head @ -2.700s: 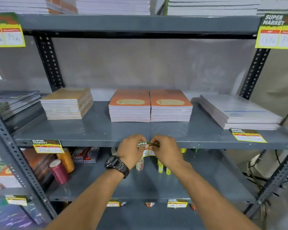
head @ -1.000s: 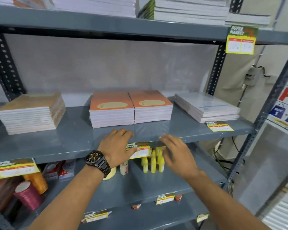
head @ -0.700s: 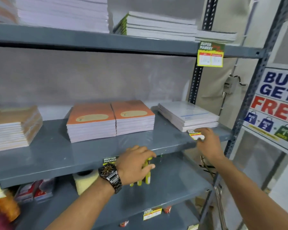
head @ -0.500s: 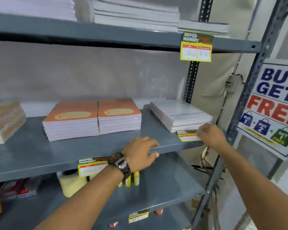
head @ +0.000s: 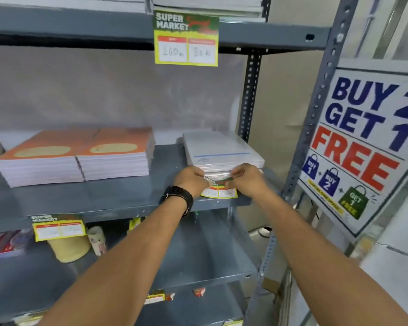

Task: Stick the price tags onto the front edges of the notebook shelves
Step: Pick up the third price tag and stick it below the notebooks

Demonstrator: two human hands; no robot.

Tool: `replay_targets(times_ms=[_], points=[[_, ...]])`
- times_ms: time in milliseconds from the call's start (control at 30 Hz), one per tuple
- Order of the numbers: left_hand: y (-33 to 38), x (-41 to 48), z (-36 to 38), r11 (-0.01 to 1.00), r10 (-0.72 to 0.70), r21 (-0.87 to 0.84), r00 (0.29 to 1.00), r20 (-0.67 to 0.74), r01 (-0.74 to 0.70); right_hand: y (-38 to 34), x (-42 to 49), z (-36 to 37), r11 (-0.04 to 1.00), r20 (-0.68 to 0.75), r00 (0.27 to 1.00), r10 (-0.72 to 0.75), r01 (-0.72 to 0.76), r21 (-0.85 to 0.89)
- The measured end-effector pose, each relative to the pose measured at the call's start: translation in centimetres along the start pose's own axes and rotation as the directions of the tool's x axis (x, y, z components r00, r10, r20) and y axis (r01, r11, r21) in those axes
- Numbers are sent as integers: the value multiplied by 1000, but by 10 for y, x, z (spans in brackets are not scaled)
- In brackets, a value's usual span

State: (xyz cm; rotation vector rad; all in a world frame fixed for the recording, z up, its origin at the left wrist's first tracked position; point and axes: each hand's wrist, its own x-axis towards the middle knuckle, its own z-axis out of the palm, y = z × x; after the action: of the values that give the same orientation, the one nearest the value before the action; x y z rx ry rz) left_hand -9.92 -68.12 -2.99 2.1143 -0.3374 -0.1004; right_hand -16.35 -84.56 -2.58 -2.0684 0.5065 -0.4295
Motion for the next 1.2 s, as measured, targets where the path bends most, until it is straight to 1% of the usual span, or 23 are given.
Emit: replay_targets(times_ms=[67, 100, 133, 200, 233, 300, 333, 367, 400, 467, 500, 567, 667, 800, 900, 1033, 1200], points=[[6, -2, 0, 995, -44, -97, 998, -39, 40, -2, 1, -1, 988, 72, 997, 23, -33, 149], [6, -2, 0, 991, -54, -128, 998, -42, 48, -3, 0, 0, 981, 106, 994, 23, -42, 190], [6, -3, -1, 984, -62, -172, 998, -33, 55, -4, -1, 0, 976, 132, 991, 19, -47, 215], [5, -8, -2, 959, -61, -277, 998, 27, 66, -4, -5, -4, 963, 176, 984, 2, -49, 264], [2, -10, -2, 952, -46, -301, 997, 56, 61, -3, -7, -8, 957, 201, 980, -17, -42, 289], [-2, -20, -3, 967, 5, -254, 998, 62, 11, 0, -16, -15, 957, 255, 963, -90, 13, 289], [-5, -27, -4, 981, 35, -193, 999, 37, -27, 2, -21, -16, 965, 272, 953, -132, 60, 257], [-7, -35, -4, 993, 66, -97, 998, 0, -66, 6, -27, -16, 971, 276, 946, -172, 115, 210], [-8, -47, -5, 994, 103, 41, 994, -42, -101, 11, -33, -13, 973, 265, 940, -214, 179, 148], [-11, -65, -2, 945, 174, 295, 981, -86, -141, 23, -46, -5, 951, 218, 928, -301, 309, 1], [-14, -72, 0, 915, 193, 374, 978, -83, -149, 28, -51, -1, 931, 202, 919, -339, 359, -67], [-19, -79, 5, 876, 195, 458, 980, -43, -154, 35, -59, 3, 889, 193, 895, -402, 432, -149], [-23, -82, 11, 852, 200, 491, 980, 14, -180, 40, -62, 2, 850, 198, 867, -457, 491, -189], [-21, -78, 16, 852, 229, 482, 973, 7, -204, 41, -60, -1, 839, 145, 869, -474, 495, -226], [-22, -73, 18, 829, 262, 510, 965, 7, -229, 39, -58, -4, 819, 127, 863, -488, 504, -275], [-24, -70, 21, 812, 288, 530, 958, -1, -243, 40, -58, -5, 801, 125, 848, -515, 529, -280], [-24, -68, 21, 797, 300, 544, 954, 21, -263, 44, -57, -1, 791, 99, 834, -542, 547, -275]])
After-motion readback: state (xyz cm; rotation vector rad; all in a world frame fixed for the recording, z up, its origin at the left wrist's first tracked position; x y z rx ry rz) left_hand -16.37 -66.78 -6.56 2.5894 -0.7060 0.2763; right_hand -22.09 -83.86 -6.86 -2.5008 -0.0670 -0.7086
